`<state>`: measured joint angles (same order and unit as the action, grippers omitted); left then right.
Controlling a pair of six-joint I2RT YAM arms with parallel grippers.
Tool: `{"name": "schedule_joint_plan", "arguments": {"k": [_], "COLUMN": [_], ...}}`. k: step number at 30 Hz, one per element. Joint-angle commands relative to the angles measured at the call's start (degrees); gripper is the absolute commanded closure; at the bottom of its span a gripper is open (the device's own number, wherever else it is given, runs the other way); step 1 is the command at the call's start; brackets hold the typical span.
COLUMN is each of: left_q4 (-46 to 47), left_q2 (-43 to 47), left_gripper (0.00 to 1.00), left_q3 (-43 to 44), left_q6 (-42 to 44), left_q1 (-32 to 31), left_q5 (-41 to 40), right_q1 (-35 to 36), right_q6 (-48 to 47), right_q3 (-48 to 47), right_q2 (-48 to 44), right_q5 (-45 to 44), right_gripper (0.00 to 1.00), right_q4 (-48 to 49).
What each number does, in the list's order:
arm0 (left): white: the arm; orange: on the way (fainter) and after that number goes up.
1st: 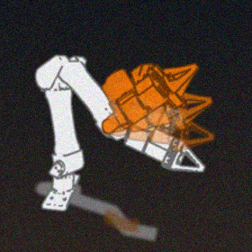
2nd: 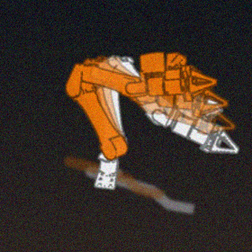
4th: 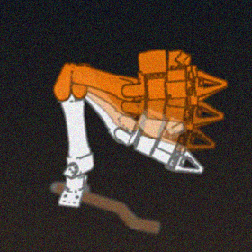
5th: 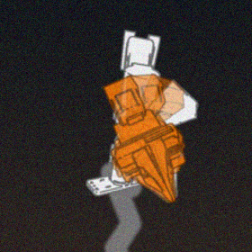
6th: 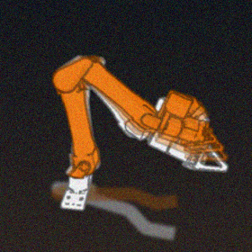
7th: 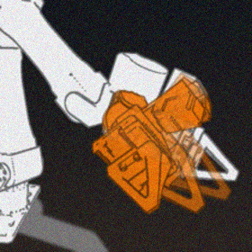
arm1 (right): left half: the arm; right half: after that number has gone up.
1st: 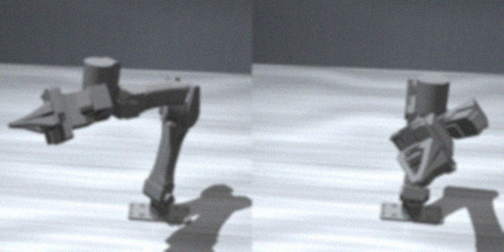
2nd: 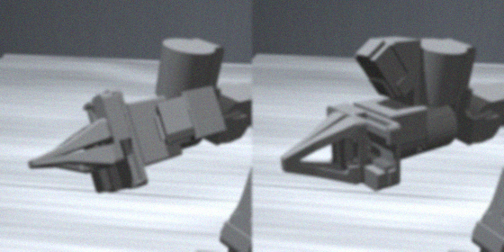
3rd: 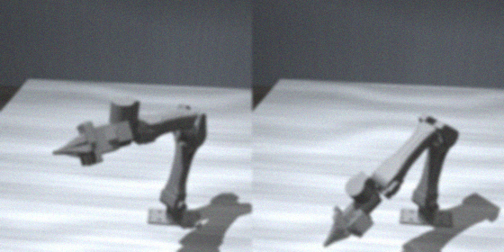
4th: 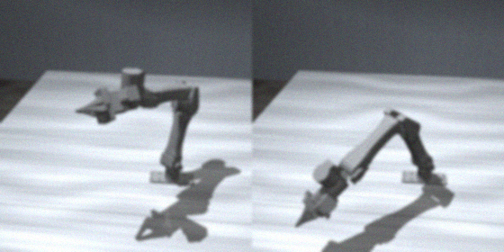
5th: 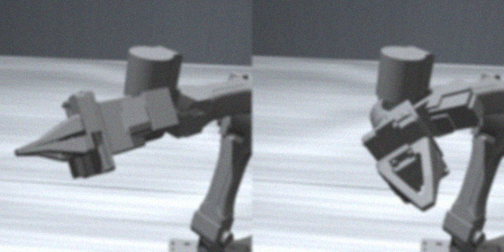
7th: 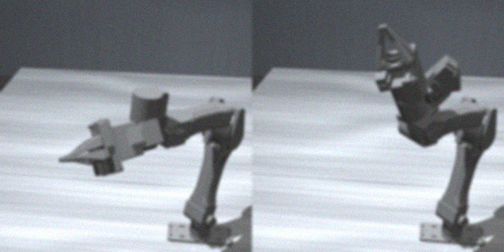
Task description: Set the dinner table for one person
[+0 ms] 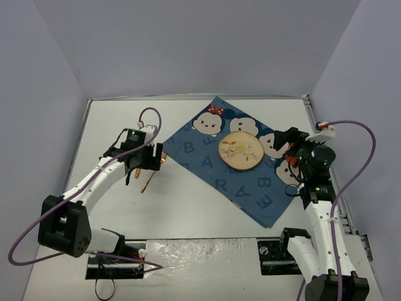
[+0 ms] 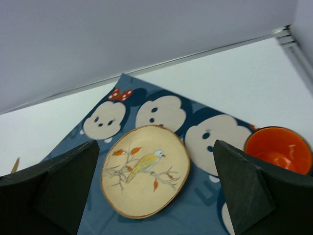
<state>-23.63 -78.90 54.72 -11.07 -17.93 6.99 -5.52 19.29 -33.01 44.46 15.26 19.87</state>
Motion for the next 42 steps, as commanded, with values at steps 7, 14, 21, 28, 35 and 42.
{"name": "schedule_joint_plan", "arguments": {"k": [7,14,21,28,35,42], "left_q4": [5.5,5.8,5.5,4.8,4.2,-0.8], "left_q2": [-12.7,-16.2,-18.9,-21.0,-17.9,-8.9], "left_gripper": [0.44,0.51,0.65,0.88,1.0,1.0], "left_q3": [5.1,5.7,5.7,6.3,6.1,11.6], "left_q6": [2.5,4.2,6.6,7.8,8.2,8.2], "left_q1": [0.4,1.1,1.1,1.1,0.5,-1.0], "left_q5": [0.2,-2.5,-1.8,-0.5,1.1,-1.2], "right_q1": [7.1,9.1,10.0,10.9,12.1,13.4], "right_q6": [-0.9,-2.0,-2.4,-3.2,-3.8,-3.5], "right_q3": [4.0,6.7,7.0,7.0,6.8,5.9], "right_q2": [-3.2,-5.4,-6.4,-7.2,-8.1,-9.0], "right_q5": [5.3,4.2,2.9,2.1,0.8,0.5], "right_gripper": [0.0,0.0,0.0,0.0,0.0,0.0], "right_q4": [6.3,6.3,5.7,4.7,3.8,2.4]}}
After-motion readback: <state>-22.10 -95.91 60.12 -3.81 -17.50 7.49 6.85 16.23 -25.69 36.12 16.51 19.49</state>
